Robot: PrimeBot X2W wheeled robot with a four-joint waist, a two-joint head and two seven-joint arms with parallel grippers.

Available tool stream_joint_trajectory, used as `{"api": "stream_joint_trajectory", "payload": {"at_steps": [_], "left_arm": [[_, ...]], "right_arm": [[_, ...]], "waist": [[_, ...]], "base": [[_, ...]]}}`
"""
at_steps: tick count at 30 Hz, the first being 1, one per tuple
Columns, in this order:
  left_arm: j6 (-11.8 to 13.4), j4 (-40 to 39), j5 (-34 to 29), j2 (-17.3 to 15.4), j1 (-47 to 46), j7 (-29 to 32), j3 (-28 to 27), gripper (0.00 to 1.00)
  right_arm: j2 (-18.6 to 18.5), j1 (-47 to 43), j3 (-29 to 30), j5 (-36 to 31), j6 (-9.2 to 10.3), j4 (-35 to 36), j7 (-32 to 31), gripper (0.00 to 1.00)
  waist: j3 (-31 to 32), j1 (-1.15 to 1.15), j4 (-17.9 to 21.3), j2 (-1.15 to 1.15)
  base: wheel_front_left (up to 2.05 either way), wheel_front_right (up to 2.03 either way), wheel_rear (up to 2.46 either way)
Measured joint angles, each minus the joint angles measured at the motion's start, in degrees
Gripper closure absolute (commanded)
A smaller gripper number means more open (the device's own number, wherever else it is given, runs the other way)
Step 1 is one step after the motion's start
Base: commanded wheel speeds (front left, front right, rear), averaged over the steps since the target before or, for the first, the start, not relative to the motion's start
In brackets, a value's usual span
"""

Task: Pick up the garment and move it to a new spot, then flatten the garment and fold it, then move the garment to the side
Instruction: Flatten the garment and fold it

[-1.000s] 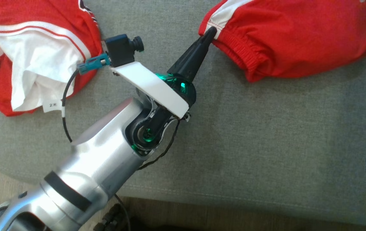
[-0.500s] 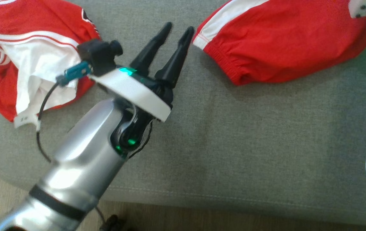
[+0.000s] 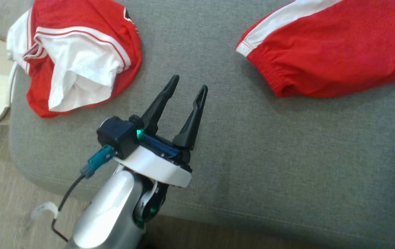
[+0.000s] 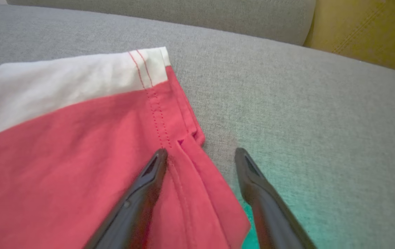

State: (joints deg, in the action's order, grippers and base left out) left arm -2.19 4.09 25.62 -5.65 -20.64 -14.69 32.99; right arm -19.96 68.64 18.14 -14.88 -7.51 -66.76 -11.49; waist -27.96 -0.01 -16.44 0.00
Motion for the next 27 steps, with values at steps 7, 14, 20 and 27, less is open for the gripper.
{"api": "stream_joint_trajectory", "payload": {"at_steps": [7, 14, 20, 27], "left_arm": [[-1.4, -0.7, -2.5, 1.7, 0.9, 0.0, -2.5, 0.0], [-2.4, -0.6, -4.4, 2.1, 2.0, 0.0, -4.5, 0.0], [-2.9, -0.7, -6.0, 2.2, 4.3, 0.0, -6.3, 0.0], [-3.4, -1.3, -7.4, 2.0, 5.3, 0.0, -7.0, 0.0]], "right_arm": [[0.2, 0.5, -2.9, 2.4, -0.02, -1.5, -6.2, 1.0], [0.6, -1.3, -4.5, 3.9, -0.01, -0.9, -5.8, 1.0], [0.6, -6.5, -5.6, 5.5, -0.01, 3.2, -5.4, 1.0], [-0.7, -12.9, -5.9, 7.1, -0.01, 14.3, -7.3, 1.0]], "waist": [[1.1, 0.0, 0.0, 0.0], [2.5, 0.0, 2.6, 0.0], [4.7, 0.01, 7.5, 0.0], [5.9, 0.01, 12.3, 0.0]], "base": [[0.0, 0.0, 0.0], [0.0, 0.0, 0.0], [0.0, 0.0, 0.0], [0.0, 0.0, 0.0]]}}
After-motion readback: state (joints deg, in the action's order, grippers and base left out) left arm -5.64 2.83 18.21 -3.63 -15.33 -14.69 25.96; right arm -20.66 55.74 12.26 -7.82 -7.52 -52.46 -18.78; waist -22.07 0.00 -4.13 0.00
